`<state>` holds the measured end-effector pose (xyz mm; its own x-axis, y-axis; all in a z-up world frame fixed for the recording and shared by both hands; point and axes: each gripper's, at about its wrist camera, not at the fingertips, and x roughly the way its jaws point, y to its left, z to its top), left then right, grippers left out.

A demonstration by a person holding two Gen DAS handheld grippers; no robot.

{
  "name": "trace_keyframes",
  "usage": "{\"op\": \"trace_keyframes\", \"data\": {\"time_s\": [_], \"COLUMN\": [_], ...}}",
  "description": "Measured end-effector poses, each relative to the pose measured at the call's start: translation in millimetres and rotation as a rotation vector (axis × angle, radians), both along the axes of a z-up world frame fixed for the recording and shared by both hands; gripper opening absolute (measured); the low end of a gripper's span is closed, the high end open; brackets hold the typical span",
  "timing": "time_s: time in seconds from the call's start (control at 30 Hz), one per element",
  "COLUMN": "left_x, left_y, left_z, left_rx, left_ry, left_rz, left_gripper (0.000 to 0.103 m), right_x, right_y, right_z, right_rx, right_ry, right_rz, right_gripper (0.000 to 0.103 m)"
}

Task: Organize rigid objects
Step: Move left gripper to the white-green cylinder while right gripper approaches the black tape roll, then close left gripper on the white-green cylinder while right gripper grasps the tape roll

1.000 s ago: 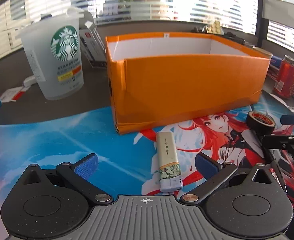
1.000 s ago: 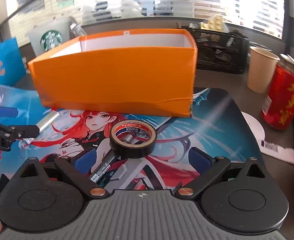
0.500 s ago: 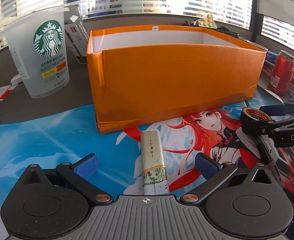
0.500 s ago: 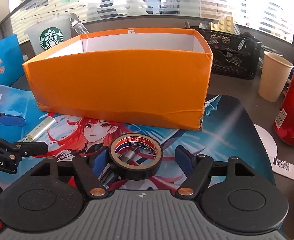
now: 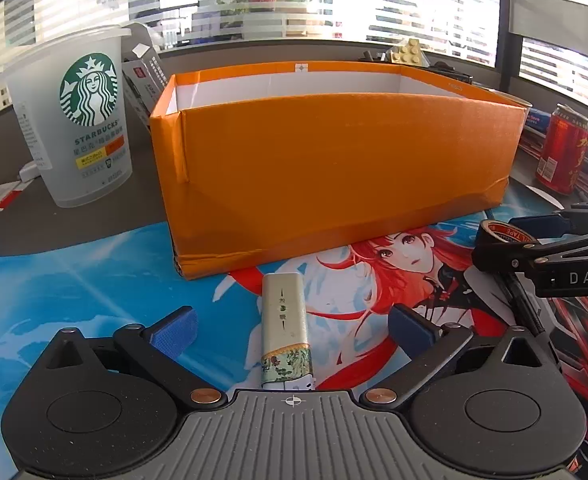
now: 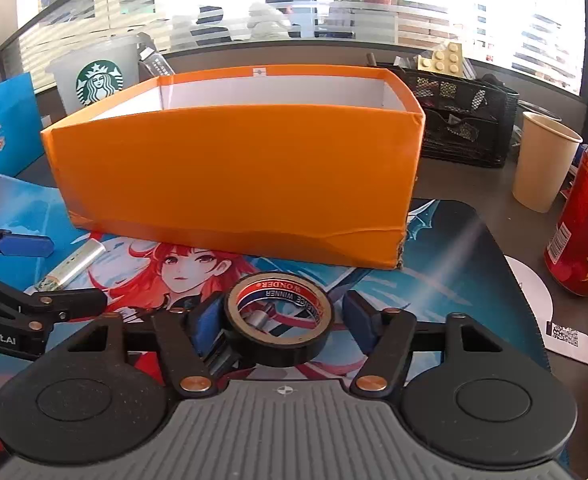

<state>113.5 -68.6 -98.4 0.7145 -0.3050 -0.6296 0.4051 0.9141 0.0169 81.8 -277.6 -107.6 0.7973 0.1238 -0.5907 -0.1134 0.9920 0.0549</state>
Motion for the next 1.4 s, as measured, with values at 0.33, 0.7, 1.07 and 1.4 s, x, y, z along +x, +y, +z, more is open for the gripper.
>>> {"op": "trace_keyframes", "data": {"time_s": [0.33, 0.7, 1.07, 1.4], "left_x": [-4, -11, -11, -17], "left_y": [-4, -7, 3, 17], "left_z": [1, 3, 8, 14], "left_rx": [-0.009, -0.012, -0.061, -0.065], "left_ry": [-0.016, -0.056, -0.013, 0.013], "left_rz": [-0.020, -0.002, 0.036, 0.089], "left_gripper": [0.086, 0.023, 0.020, 0.020], "right_x": [-2, -5, -18, -33], "right_y": [1, 3, 4, 10], "right_z": [0, 1, 11, 24], "right_rx": [0.007, -0.006, -0.029, -0.036], "right_ry": [-0.005, -0.011, -0.069, -0.103], "right_rz": [0.001, -0.019, -0.052, -0.051], "right_gripper": [0.054, 0.054, 0.054, 0.054]}}
